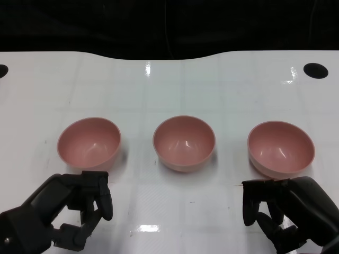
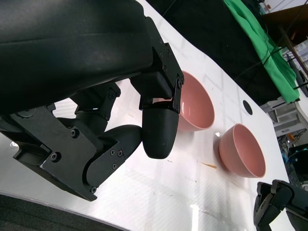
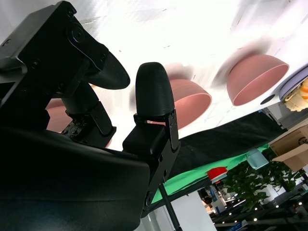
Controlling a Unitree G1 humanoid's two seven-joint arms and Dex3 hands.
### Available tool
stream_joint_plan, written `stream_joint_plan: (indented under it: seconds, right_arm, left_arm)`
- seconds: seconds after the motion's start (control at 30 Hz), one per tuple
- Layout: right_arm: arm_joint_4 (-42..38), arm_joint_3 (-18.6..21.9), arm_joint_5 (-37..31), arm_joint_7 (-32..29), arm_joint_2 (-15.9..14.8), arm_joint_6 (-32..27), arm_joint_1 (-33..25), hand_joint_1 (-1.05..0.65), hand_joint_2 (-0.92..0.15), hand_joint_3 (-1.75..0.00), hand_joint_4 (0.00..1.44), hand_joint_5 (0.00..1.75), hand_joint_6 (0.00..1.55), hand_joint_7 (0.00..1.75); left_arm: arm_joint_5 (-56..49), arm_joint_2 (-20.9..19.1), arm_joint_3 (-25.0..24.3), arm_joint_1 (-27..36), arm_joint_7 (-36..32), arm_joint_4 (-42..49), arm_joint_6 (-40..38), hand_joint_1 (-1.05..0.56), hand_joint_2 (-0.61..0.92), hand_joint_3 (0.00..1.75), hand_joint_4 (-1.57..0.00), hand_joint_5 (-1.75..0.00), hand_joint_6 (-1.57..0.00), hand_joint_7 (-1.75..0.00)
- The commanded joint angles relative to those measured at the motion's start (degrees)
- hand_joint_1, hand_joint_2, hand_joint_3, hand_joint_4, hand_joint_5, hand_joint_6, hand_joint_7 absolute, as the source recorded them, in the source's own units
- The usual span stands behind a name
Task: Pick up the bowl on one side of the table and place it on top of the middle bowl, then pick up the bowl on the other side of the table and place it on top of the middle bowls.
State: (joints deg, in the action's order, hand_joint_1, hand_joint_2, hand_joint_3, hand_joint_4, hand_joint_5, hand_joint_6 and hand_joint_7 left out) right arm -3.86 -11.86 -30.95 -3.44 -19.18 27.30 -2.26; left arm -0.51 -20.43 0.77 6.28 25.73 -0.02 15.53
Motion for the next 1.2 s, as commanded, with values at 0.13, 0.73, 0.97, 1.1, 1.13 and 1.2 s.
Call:
stream_joint_plan:
  seconds: [0.13,0.73,0.97,1.1,1.13,1.2]
  right_arm:
    - [-0.2,0.5,0.7,0.1,-0.6,0.3,0.4,-0.06,-0.2,-1.53,0.96,1.75,0.83,1.53]
    - [0.0,0.7,0.0,-0.8,-0.5,0.3,0.6,-0.07,-0.2,-1.52,0.94,1.75,0.84,1.47]
    - [-0.4,1.2,-0.5,-2.3,-0.8,1.2,0.9,-0.07,-0.21,-1.51,0.93,1.75,0.87,1.39]
    - [-1.2,2.1,-1.4,-4.2,-1.1,1.9,1.5,-0.14,-0.37,-1.05,0.8,1.48,0.85,0.87]
    - [-1.2,2.2,-1.7,-4.5,-1.0,1.5,1.8,-0.15,-0.38,-1.0,0.76,1.42,0.83,0.76]
    - [-1.0,2.5,-2.3,-4.9,-1.2,0.8,2.1,-0.17,-0.41,-0.91,0.7,1.37,0.84,0.56]
  left_arm:
    - [-0.6,-0.9,-0.6,0.3,-0.8,-0.1,-0.3,-0.17,0.5,1.27,-0.82,-1.74,-0.8,-1.5]
    - [-0.2,-1.4,-1.1,-0.1,-0.3,0.7,0.4,-0.19,0.49,1.27,-0.81,-1.74,-0.78,-1.5]
    - [-0.1,-1.4,-1.1,-0.1,-0.2,0.9,0.6,-0.19,0.48,1.28,-0.81,-1.74,-0.79,-1.5]
    - [-0.3,-1.6,-1.0,-0.2,-0.2,0.8,0.2,-0.2,0.49,1.28,-0.8,-1.75,-0.78,-1.5]
    - [-0.5,-1.7,-1.0,-0.2,-0.3,0.9,0.3,-0.19,0.48,1.28,-0.8,-1.75,-0.78,-1.5]
    - [-0.7,-1.8,-1.0,-0.4,-0.3,1.2,0.7,-0.19,0.48,1.27,-0.8,-1.75,-0.78,-1.5]
